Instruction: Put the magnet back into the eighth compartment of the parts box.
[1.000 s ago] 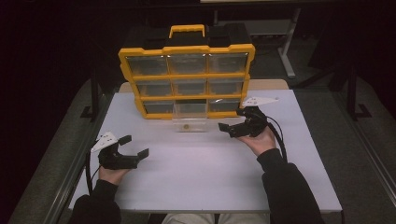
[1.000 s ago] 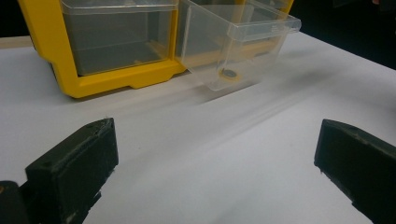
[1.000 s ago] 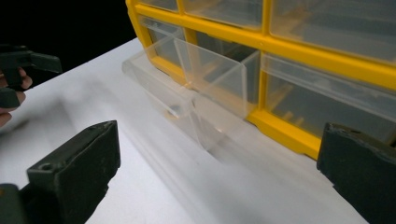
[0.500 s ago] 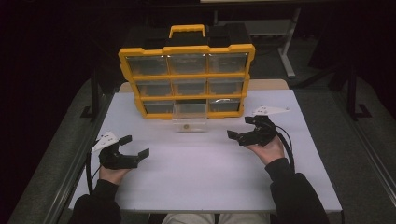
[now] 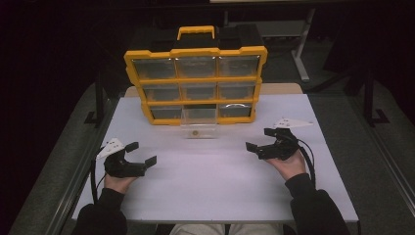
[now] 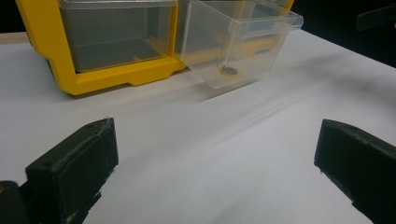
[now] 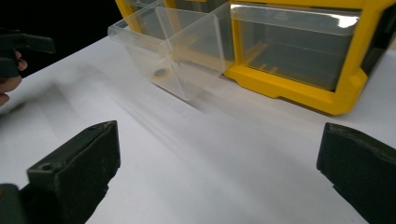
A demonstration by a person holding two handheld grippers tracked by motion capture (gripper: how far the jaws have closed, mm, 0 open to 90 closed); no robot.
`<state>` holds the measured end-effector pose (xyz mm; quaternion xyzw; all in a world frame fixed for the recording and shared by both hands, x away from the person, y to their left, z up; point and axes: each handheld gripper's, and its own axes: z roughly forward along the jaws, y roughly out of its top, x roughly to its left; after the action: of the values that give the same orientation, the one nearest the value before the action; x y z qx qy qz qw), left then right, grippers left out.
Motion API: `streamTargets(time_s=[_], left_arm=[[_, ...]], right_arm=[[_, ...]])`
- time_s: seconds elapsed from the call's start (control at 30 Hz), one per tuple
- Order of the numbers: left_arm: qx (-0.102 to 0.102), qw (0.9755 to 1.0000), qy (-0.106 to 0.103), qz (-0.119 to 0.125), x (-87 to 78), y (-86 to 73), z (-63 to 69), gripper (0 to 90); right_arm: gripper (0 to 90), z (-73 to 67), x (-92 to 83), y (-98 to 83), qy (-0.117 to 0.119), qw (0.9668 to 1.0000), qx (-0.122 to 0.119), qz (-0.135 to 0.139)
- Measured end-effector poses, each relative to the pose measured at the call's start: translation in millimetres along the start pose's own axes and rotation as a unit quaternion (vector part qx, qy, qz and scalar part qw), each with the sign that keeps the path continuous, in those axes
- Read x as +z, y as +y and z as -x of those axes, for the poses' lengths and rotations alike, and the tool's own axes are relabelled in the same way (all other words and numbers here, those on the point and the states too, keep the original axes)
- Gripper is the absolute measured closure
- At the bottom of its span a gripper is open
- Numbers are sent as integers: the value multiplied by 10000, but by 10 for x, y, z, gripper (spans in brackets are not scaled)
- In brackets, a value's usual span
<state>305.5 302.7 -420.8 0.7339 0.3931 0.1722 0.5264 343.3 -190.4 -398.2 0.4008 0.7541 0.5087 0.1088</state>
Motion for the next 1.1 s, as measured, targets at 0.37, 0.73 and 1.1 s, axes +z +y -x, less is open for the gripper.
streamTargets(time_s=[0.37,0.73,1.1], left_arm=[[-4,10000,-4,-3,4,-1,1,0],[-42,10000,-34,-24,9,-6,-8,0],[-99,9999,-23,-26,19,-14,-19,0]], right_arm=[[0,58,-104,-132,-117,9999,87,49],[0,102,-263,-200,-294,9991,108,272],[0,219,-492,-433,-434,9969,268,600]])
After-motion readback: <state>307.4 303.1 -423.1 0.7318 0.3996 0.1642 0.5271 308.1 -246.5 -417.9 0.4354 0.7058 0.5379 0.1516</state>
